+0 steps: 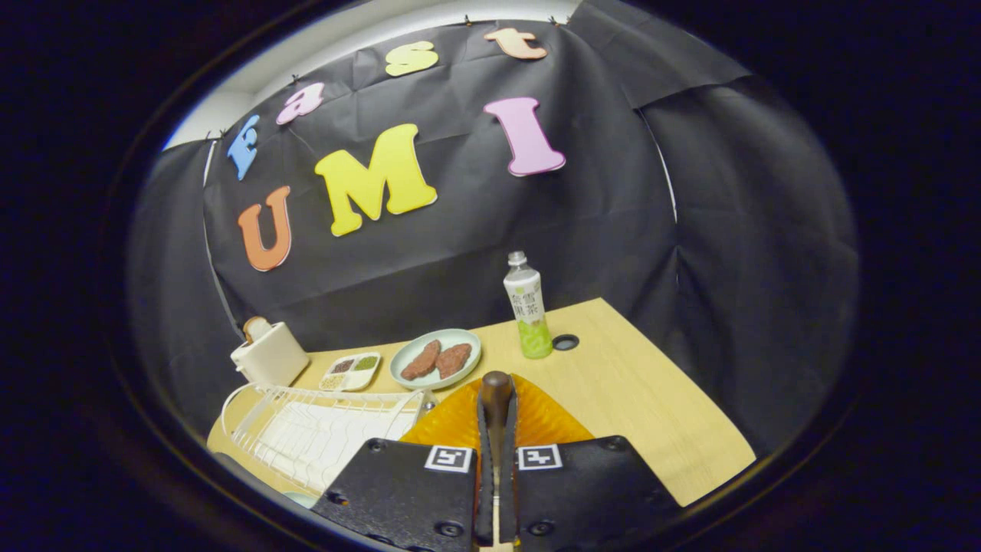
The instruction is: Take the plate from the dish rack, then take the spoon from the basket and place it into the plate.
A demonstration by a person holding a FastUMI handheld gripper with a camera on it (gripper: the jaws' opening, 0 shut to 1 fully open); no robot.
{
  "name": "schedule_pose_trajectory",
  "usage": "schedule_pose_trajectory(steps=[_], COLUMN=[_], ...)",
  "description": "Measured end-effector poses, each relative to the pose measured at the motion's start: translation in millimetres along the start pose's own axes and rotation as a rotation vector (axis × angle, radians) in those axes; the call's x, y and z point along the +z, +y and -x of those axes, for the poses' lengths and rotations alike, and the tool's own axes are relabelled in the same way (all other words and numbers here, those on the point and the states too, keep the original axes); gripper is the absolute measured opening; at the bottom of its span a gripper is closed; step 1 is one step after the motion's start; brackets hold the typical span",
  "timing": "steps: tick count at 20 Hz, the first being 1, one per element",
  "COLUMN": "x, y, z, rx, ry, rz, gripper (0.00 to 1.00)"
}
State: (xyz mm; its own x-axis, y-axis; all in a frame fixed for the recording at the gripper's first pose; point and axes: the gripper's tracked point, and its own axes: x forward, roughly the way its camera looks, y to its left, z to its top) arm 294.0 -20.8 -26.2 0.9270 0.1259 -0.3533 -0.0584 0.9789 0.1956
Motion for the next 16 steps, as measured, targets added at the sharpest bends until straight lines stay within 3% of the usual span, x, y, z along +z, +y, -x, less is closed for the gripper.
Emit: schedule_pose_trajectory(steps=[8, 16], x=[54, 22], y=[35, 99], z=[61, 160], rx=[-0.003, 0.077], ry=[-0.169, -0.205], rz=[0.055, 0.080], gripper=[0.08, 0.08])
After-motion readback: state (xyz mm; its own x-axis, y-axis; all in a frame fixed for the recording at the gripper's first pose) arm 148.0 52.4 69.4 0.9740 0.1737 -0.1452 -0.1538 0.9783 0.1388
